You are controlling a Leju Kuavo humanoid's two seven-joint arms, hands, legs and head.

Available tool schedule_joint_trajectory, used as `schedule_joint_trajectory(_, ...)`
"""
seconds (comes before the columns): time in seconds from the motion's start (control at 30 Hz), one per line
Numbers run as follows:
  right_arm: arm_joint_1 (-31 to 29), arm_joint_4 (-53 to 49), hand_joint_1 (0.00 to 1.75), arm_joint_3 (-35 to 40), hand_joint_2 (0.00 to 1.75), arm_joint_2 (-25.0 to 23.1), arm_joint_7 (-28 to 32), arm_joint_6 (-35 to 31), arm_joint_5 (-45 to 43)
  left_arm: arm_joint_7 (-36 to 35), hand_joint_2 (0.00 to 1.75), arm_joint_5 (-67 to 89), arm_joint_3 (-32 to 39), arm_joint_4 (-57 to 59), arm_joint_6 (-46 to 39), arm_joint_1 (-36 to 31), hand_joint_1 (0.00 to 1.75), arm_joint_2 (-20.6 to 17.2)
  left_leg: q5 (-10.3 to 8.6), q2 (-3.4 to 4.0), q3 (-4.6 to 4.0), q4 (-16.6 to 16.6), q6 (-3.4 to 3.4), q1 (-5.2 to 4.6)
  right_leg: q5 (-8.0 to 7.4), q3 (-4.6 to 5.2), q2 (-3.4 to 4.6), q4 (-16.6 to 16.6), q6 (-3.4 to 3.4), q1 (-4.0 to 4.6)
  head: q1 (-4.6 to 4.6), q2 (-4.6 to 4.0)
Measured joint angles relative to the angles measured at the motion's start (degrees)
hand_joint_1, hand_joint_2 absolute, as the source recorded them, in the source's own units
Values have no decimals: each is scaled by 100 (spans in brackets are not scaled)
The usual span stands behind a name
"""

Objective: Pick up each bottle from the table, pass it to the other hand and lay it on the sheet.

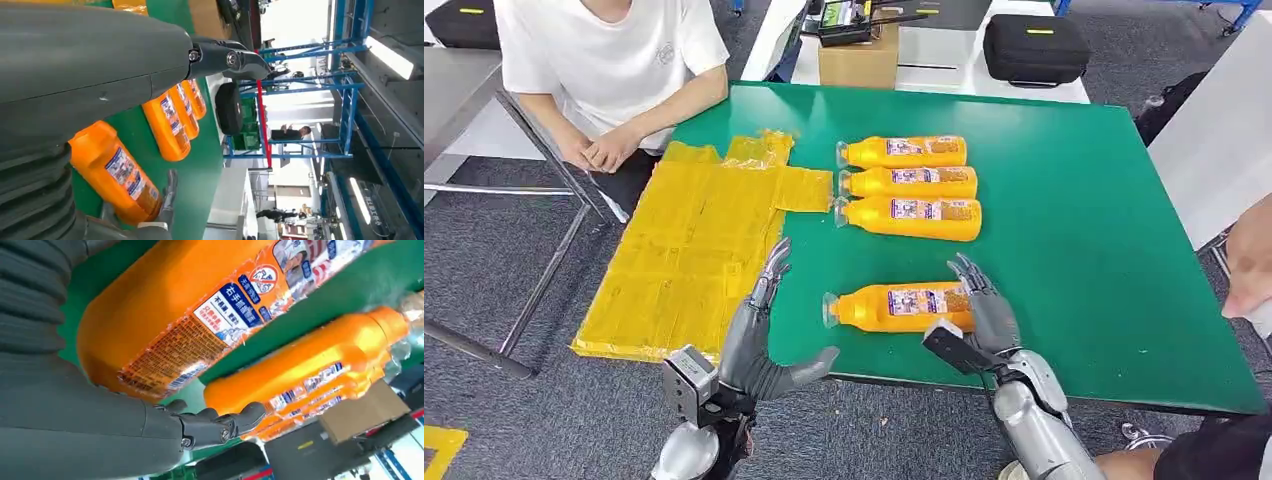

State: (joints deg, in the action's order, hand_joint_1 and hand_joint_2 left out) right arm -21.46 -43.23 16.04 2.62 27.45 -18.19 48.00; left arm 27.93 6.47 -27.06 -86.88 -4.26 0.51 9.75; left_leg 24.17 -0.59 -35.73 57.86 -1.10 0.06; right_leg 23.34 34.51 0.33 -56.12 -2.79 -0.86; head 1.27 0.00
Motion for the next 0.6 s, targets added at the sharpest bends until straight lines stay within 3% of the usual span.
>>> schedule_joint_trajectory(0.33,-249,337,0,385,175,77,-466,-330,875,15,175,-7,-66,0,81,-60,0,2,-1,1,1,0,0,0,-1,-1,0,0,0,0,0,-2)
schedule_joint_trajectory(0.6,-872,892,0,896,175,133,-1303,566,1355,-33,175,-63,-68,0,153,-147,0,2,3,28,39,0,0,0,-1,-27,14,3,2,1,-2,0)
